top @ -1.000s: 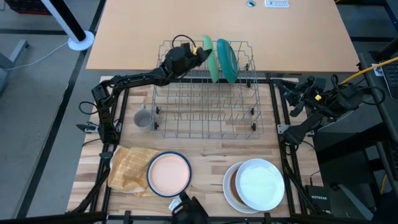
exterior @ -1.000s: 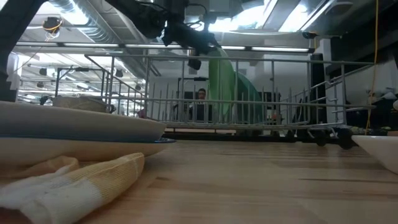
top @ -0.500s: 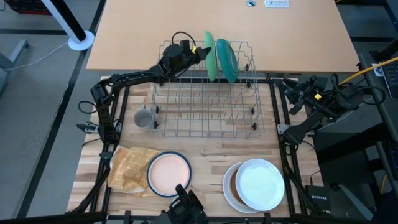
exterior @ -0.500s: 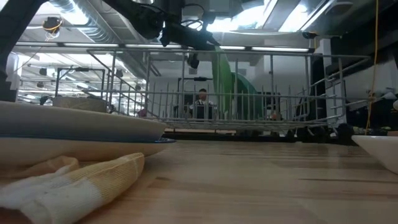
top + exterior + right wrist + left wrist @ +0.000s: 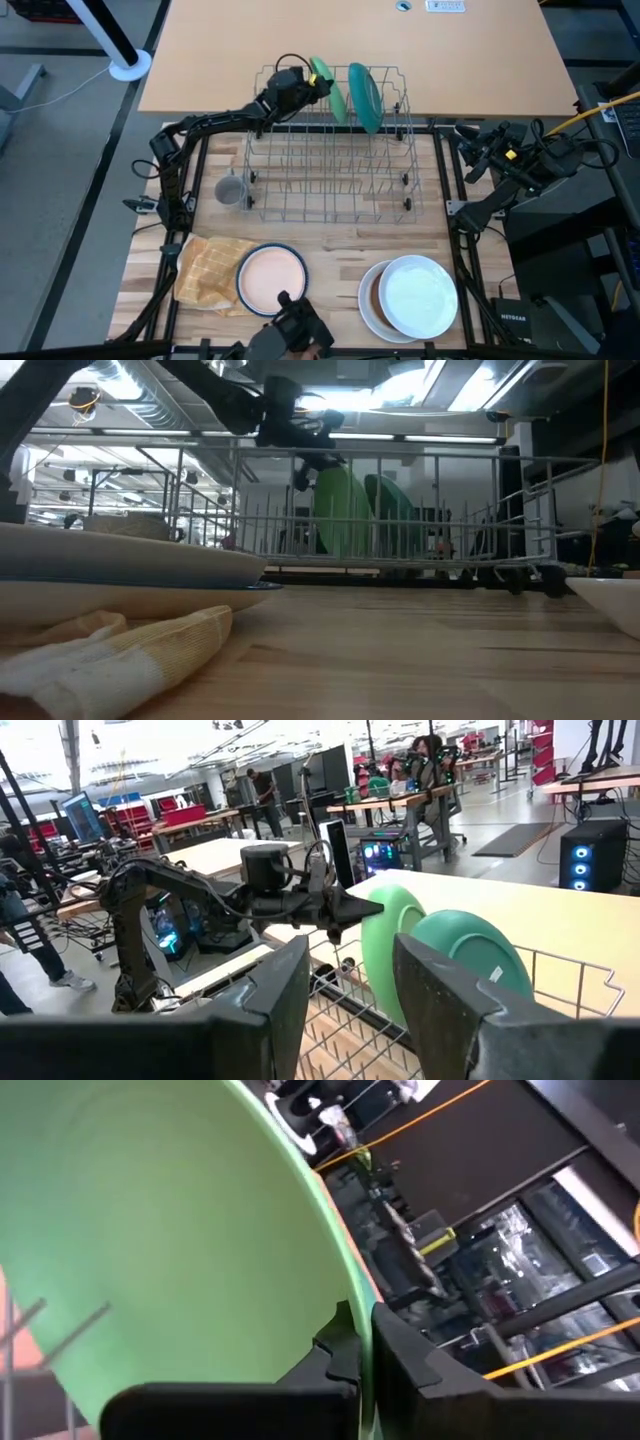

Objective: Sort dishes
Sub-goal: Put the light green plate in the dish rack

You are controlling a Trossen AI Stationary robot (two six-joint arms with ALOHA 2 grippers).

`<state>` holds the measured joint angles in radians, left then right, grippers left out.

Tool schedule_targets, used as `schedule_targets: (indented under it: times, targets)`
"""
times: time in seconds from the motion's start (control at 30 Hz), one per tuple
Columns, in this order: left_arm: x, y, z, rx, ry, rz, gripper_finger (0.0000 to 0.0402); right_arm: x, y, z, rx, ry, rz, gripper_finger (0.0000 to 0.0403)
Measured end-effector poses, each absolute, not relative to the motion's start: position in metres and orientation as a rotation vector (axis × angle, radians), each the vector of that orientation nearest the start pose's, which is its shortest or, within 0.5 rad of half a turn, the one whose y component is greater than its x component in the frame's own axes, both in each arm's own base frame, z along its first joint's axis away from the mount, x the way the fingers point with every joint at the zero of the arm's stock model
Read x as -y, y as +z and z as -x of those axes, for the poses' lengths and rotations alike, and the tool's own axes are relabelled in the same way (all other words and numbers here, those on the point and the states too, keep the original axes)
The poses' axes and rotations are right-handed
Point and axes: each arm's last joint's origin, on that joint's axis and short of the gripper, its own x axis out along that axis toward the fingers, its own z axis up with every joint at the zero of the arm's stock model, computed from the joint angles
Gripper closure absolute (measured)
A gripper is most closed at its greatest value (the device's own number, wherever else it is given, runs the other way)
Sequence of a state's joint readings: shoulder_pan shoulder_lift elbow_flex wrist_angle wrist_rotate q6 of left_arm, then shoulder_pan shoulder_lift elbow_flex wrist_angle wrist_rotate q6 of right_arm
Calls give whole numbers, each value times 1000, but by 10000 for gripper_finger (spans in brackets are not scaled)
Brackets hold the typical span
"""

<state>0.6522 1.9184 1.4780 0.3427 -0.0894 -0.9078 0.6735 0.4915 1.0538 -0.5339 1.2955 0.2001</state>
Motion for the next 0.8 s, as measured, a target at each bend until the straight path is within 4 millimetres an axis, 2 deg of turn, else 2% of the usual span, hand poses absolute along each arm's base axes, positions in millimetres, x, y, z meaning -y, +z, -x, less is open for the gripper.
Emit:
schedule_targets:
  times: [0.13,0.23,0.33,0.47,0.53,0.63,0.8]
  targets:
    - [-280,282,-364,264,719,938,401,-2,412,-47,78,-625,-217,251]
    - [-281,285,-366,303,689,927,401,-2,412,-47,79,-628,-218,251]
    - [-279,293,-365,364,650,877,401,-2,412,-47,81,-641,-219,251]
    - [-273,320,-358,438,570,819,401,-1,412,-47,81,-649,-219,251]
    - [-272,324,-358,424,507,811,401,-1,411,-47,81,-658,-217,251]
    - [-268,317,-362,352,452,791,401,-1,411,-47,80,-660,-216,251]
    - [-267,318,-362,323,439,791,401,-1,411,-46,77,-667,-210,251]
